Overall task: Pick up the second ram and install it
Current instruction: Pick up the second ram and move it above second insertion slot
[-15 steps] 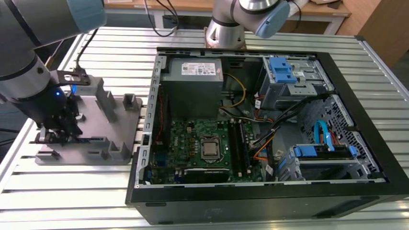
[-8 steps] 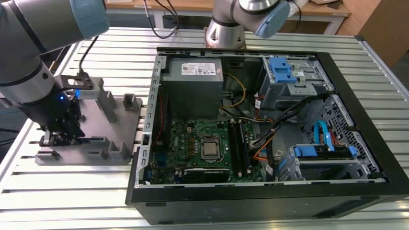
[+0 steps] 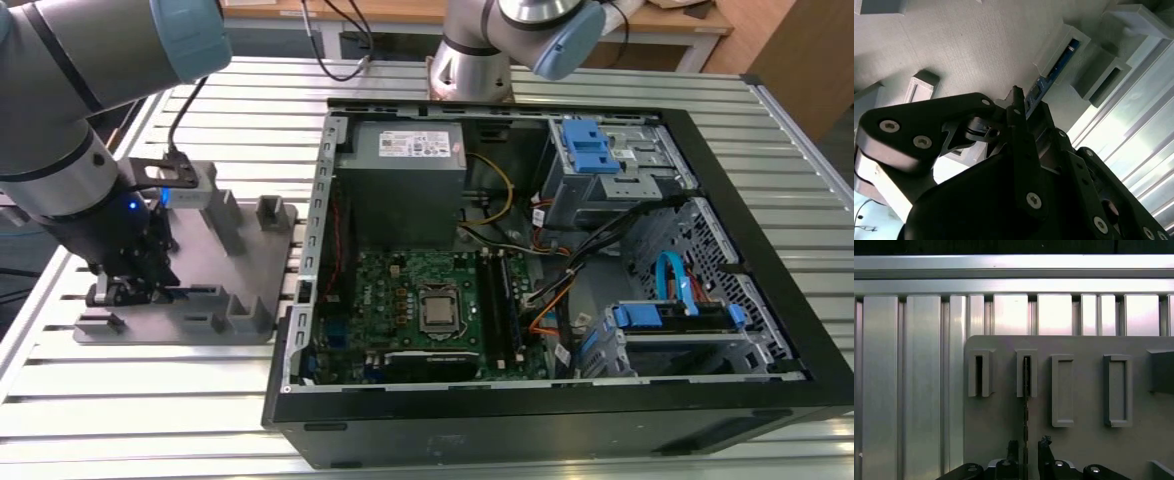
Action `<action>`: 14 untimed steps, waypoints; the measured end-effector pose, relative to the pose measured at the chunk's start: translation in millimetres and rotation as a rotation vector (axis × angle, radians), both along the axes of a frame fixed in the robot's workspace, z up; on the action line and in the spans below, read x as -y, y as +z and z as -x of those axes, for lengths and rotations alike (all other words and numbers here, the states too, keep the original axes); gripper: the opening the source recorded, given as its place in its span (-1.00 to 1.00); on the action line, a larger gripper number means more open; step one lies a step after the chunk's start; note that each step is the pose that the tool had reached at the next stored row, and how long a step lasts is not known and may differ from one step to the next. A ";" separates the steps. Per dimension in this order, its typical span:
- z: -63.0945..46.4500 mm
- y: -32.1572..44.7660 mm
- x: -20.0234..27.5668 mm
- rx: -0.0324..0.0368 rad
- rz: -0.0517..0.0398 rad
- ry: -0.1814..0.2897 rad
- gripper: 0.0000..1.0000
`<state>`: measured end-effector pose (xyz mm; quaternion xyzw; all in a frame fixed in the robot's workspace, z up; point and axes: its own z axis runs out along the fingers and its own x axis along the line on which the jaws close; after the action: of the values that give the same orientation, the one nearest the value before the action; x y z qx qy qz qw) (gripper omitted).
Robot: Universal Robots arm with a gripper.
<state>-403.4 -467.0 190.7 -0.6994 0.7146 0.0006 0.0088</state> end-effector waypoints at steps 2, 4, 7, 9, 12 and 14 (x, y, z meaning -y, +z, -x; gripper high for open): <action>0.0 0.0 0.0 -0.0001 0.0001 0.000 -0.44; 0.0 0.0 0.0 0.0000 0.0001 0.000 -0.56; 0.0 0.0 0.0 0.0000 0.0000 0.000 -0.73; 0.0 0.0 0.0 0.0000 0.0000 0.000 -0.73; 0.0 0.0 0.0 -0.0001 0.0001 0.000 -0.73; 0.0 -0.1 0.0 -0.0001 0.0001 0.000 -0.73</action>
<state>-403.4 -467.0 190.6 -0.6994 0.7146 0.0006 0.0087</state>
